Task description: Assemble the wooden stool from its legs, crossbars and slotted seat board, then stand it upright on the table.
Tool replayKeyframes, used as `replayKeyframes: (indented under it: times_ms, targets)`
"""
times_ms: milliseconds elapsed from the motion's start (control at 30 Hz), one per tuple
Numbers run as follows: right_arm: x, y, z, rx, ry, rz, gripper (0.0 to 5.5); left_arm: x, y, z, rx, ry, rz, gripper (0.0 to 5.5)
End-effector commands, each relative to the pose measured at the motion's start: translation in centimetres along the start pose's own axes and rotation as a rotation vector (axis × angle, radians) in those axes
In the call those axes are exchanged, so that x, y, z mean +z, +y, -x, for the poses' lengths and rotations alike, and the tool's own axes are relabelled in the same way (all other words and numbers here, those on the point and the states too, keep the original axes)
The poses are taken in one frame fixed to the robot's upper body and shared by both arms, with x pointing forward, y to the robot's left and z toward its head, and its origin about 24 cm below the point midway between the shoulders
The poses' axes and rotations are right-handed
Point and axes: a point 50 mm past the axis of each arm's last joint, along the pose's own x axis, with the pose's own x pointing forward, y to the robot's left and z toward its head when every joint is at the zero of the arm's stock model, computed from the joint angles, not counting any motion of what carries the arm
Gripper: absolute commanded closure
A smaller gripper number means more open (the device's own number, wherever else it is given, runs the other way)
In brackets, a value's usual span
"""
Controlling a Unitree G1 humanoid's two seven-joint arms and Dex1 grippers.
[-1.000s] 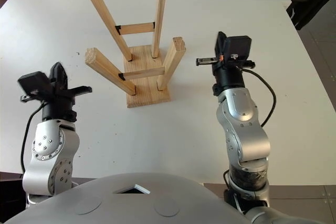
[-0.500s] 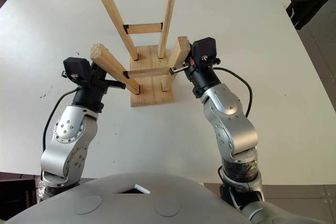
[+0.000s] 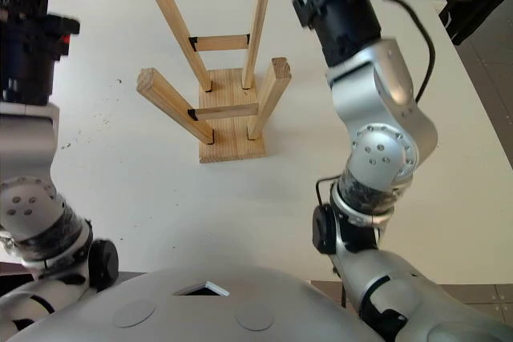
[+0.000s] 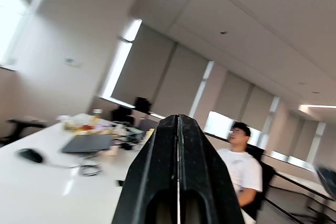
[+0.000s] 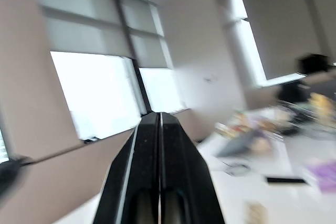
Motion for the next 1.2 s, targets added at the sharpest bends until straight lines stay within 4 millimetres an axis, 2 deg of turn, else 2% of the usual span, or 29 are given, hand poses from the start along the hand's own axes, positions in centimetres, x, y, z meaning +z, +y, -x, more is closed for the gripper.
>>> replayKeyframes:
  times_ms: [33, 167, 200, 267, 367, 433, 467, 533, 633, 733, 800, 867, 933, 1000, 1067, 1100, 1133, 1200]
  targets:
    - [1.0, 1.0, 0.0, 0.054, -0.004, -0.038, 5.5, 0.3, -3.2, -1.5, -0.123, 0.04, 0.083, 5.48]
    - [1.3, 1.4, 0.6, 0.064, 0.016, -0.04, 5.5, 0.3, -4.1, -1.3, -0.16, 0.112, 0.125, 5.48]
    - [0.3, 1.1, 1.0, 0.039, 0.071, -0.024, 5.5, -0.4, -3.9, -1.1, -0.145, 0.158, 0.118, 5.48]
    - [-3.0, 0.3, 2.5, -0.006, 0.239, 0.005, 5.5, -2.7, -3.3, -0.5, -0.088, 0.306, 0.107, 5.48]
    - [-8.2, -0.7, 6.0, -0.064, 0.498, 0.047, 5.5, -6.8, -2.1, 1.2, 0.024, 0.541, 0.088, 5.48]
    - [-9.5, -0.4, 6.8, -0.08, 0.538, 0.041, 5.5, -8.5, -1.4, 2.5, 0.077, 0.626, 0.076, 5.48]
    - [-9.3, -0.1, 6.5, -0.079, 0.51, 0.025, 5.5, -8.7, -1.4, 2.7, 0.087, 0.627, 0.077, 5.48]
    - [-7.9, 0.3, 5.4, -0.062, 0.419, 0.004, 5.5, -7.7, -1.8, 2.0, 0.076, 0.539, 0.108, 5.48]
    - [-4.5, 0.3, 3.5, -0.043, 0.231, -0.033, 5.5, -4.2, -2.2, 0.2, 0.043, 0.293, 0.137, 5.48]
    - [-1.0, -0.2, 2.1, -0.037, 0.066, -0.097, 5.5, -0.8, -1.7, -0.6, 0.064, 0.065, 0.149, 5.48]
    - [1.3, -1.2, 1.5, -0.038, -0.024, -0.137, 5.5, 1.8, -0.9, -1.1, 0.075, -0.078, 0.169, 5.48]
    - [3.2, -3.5, 1.8, -0.086, -0.077, -0.13, 5.5, 4.0, 0.8, -1.2, 0.1, -0.191, 0.194, 5.48]
    - [3.2, -6.3, 2.8, -0.167, -0.023, -0.068, 5.5, 5.1, 3.1, -0.7, 0.16, -0.232, 0.191, 5.48]
    - [1.0, -8.8, 4.6, -0.23, 0.155, 0.092, 5.5, 3.3, 6.4, 0.8, 0.211, -0.114, 0.15, 5.48]
    - [-2.2, -10.6, 7.1, -0.214, 0.375, 0.223, 5.5, -0.8, 9.8, 3.6, 0.257, 0.159, 0.06, 5.48]
    - [-4.0, -10.8, 8.3, -0.141, 0.478, 0.272, 5.5, -3.4, 11.3, 6.2, 0.252, 0.366, 0.023, 5.48]
    - [-5.3, -10.9, 9.1, -0.091, 0.544, 0.279, 5.5, -5.0, 12.1, 8.6, 0.225, 0.526, -0.009, 5.48]
    - [-7.4, -10.9, 10.3, 0.003, 0.62, 0.276, 5.5, -6.5, 12.6, 12.5, 0.125, 0.776, -0.031, 5.48]
